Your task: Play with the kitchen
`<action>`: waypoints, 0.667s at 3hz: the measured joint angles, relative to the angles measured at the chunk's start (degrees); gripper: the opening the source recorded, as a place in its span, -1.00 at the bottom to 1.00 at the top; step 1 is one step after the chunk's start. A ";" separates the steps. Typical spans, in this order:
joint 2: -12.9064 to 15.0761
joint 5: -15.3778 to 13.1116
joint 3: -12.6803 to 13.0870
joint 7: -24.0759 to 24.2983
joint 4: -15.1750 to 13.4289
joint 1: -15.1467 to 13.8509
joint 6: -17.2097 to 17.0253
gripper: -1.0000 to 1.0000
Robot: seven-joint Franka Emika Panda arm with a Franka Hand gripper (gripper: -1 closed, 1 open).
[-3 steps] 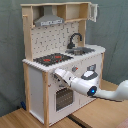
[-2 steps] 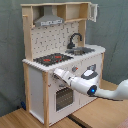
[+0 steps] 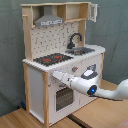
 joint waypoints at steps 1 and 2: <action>0.06 0.00 0.01 -6.41 0.00 0.00 0.00 -1.00; 0.06 0.00 0.01 -12.31 0.00 0.01 -0.03 -1.00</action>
